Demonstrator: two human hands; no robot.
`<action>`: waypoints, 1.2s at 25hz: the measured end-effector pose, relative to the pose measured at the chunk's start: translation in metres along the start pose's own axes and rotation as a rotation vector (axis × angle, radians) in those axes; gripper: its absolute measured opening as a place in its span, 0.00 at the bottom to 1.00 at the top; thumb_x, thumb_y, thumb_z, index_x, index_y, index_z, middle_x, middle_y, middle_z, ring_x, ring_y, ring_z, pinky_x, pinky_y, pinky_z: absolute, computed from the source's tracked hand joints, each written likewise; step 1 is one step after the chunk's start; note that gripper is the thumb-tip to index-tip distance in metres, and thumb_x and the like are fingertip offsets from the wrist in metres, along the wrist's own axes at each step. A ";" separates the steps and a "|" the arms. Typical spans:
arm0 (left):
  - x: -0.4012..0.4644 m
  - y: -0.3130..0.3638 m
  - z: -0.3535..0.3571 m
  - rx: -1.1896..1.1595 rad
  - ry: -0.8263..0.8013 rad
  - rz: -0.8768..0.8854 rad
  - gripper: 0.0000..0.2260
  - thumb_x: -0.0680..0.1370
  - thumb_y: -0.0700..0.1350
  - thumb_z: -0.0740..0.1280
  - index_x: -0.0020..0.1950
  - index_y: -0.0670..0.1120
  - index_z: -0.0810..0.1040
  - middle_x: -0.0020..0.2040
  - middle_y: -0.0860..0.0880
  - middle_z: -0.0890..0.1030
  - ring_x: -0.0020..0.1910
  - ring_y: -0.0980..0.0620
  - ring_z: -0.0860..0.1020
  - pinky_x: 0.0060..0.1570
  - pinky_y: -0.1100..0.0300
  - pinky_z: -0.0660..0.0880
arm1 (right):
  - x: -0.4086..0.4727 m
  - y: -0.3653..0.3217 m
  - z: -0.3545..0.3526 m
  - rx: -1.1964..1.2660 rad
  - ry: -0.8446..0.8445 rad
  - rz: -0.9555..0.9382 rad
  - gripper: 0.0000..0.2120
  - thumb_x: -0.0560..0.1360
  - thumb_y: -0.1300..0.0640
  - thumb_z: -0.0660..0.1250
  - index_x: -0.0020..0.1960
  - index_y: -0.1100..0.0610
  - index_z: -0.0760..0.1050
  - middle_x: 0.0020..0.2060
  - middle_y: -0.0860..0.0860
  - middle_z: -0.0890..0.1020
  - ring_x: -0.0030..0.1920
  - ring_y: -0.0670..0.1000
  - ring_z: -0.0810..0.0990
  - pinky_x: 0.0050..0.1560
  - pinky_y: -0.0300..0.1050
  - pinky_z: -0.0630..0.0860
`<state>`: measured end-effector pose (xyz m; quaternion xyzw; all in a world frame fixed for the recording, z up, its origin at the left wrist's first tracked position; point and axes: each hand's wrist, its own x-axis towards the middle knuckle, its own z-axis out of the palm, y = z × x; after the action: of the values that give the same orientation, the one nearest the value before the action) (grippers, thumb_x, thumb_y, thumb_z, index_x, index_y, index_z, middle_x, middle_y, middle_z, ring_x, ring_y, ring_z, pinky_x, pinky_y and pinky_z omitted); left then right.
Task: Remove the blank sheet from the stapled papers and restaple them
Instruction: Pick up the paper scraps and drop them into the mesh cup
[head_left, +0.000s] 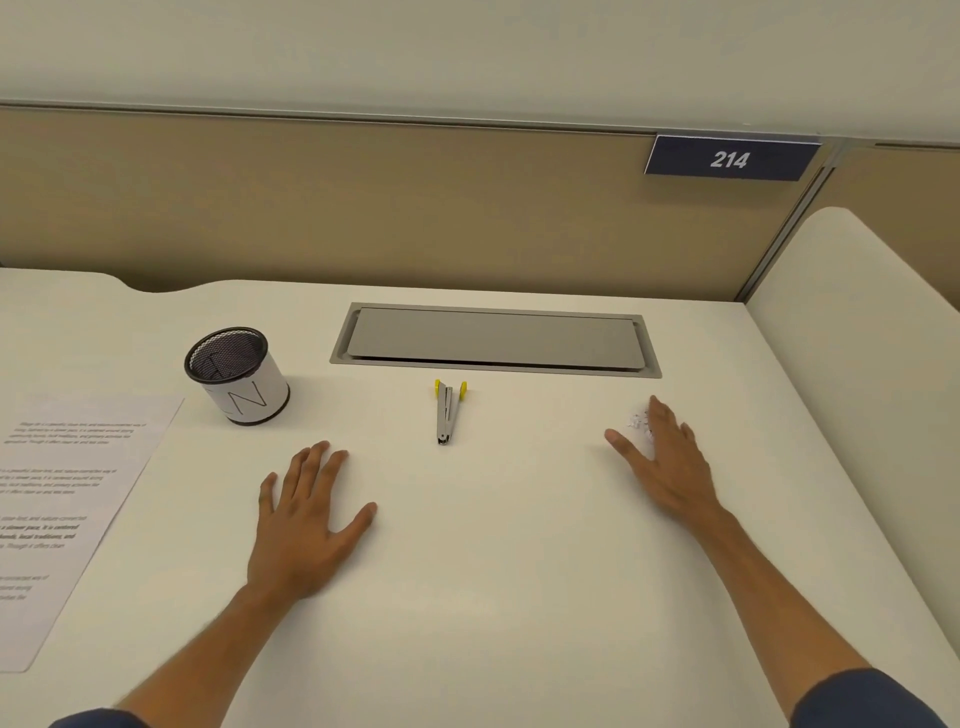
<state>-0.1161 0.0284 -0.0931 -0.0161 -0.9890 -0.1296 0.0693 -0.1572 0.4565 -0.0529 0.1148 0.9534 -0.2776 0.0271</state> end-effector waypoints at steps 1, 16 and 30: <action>0.000 0.001 0.000 0.000 0.000 -0.001 0.35 0.73 0.68 0.51 0.75 0.52 0.62 0.78 0.52 0.60 0.77 0.52 0.55 0.74 0.45 0.50 | -0.001 0.000 0.000 0.023 -0.001 0.000 0.41 0.76 0.34 0.57 0.79 0.53 0.47 0.78 0.46 0.53 0.78 0.48 0.49 0.76 0.46 0.44; 0.000 0.001 -0.001 -0.010 0.000 -0.005 0.35 0.73 0.69 0.51 0.76 0.53 0.62 0.78 0.52 0.59 0.78 0.52 0.54 0.74 0.45 0.49 | 0.005 0.023 0.006 -0.298 0.180 0.146 0.47 0.70 0.24 0.41 0.79 0.53 0.48 0.79 0.49 0.48 0.78 0.49 0.43 0.75 0.61 0.40; 0.000 0.000 0.000 -0.012 -0.006 -0.005 0.35 0.73 0.69 0.50 0.76 0.53 0.61 0.78 0.52 0.59 0.78 0.52 0.53 0.75 0.45 0.49 | 0.027 0.005 0.001 -0.070 0.261 -0.039 0.25 0.79 0.44 0.59 0.70 0.58 0.69 0.68 0.52 0.73 0.67 0.55 0.72 0.64 0.51 0.69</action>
<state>-0.1157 0.0281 -0.0930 -0.0142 -0.9885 -0.1356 0.0658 -0.1825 0.4652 -0.0595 0.1305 0.9600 -0.2272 -0.0987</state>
